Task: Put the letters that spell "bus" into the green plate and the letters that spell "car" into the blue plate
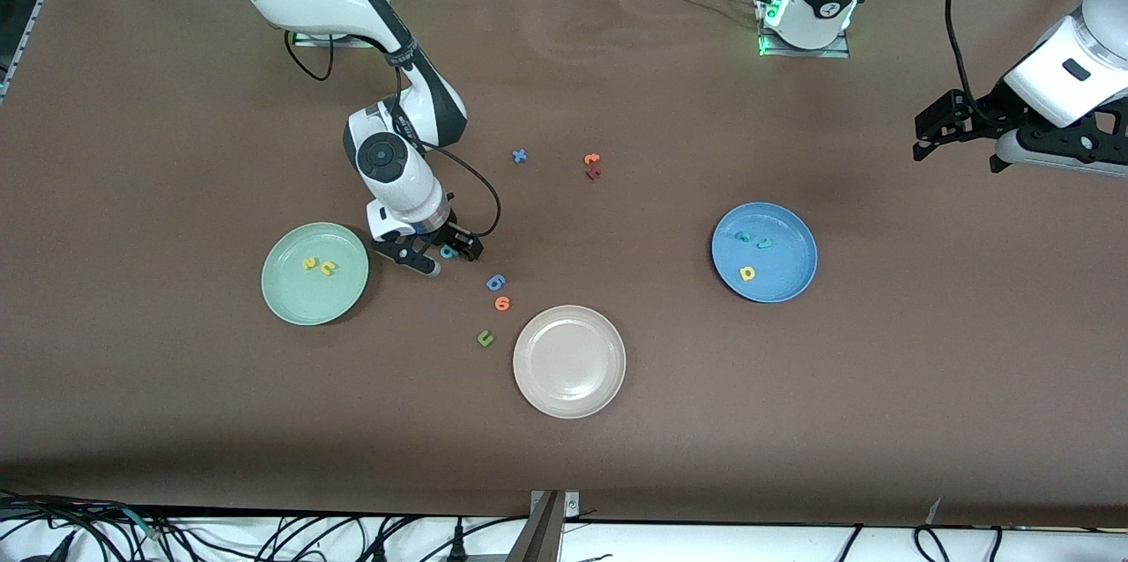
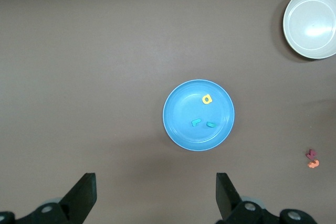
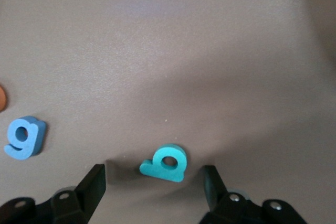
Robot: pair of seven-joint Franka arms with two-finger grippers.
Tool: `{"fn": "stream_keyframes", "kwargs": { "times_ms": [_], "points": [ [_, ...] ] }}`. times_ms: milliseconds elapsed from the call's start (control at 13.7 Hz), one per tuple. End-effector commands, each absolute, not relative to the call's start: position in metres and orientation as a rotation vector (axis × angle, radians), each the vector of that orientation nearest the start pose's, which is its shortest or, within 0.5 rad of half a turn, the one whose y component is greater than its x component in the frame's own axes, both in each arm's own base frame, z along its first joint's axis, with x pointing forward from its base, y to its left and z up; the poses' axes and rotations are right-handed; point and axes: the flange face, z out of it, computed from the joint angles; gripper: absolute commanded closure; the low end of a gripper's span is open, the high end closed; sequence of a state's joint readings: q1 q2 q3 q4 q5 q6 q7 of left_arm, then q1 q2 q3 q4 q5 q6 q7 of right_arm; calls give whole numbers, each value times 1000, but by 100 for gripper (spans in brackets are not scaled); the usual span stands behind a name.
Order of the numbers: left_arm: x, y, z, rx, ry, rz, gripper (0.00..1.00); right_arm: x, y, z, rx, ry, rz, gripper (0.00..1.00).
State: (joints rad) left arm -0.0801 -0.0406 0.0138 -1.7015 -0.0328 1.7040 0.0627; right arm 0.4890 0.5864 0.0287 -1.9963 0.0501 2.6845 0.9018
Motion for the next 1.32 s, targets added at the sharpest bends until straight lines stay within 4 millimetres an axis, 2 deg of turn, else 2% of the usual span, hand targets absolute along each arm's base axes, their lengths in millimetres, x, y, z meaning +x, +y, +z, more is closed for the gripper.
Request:
{"fn": "stream_keyframes", "kwargs": {
  "times_ms": [0,220,366,513,879,1098,1245],
  "points": [
    [570,-28,603,-3143,159,-3,0,538,309,164,-2959,675,-67,17],
    [569,-18,605,-3146,132,14,0,539,308,164,-2961,675,-69,17],
    [564,-27,608,-3144,147,12,0,540,306,165,-2961,674,-72,17],
    [555,-26,601,-3146,139,24,0,542,302,165,-2967,674,-78,17],
    [550,-25,604,-3152,117,12,0,551,284,164,-2985,665,-98,17],
    [545,-28,602,-3145,84,80,0,551,284,163,-2990,657,-99,28],
    [545,-31,602,-3143,67,80,0,550,286,162,-2988,660,-94,28]
  ]
}}
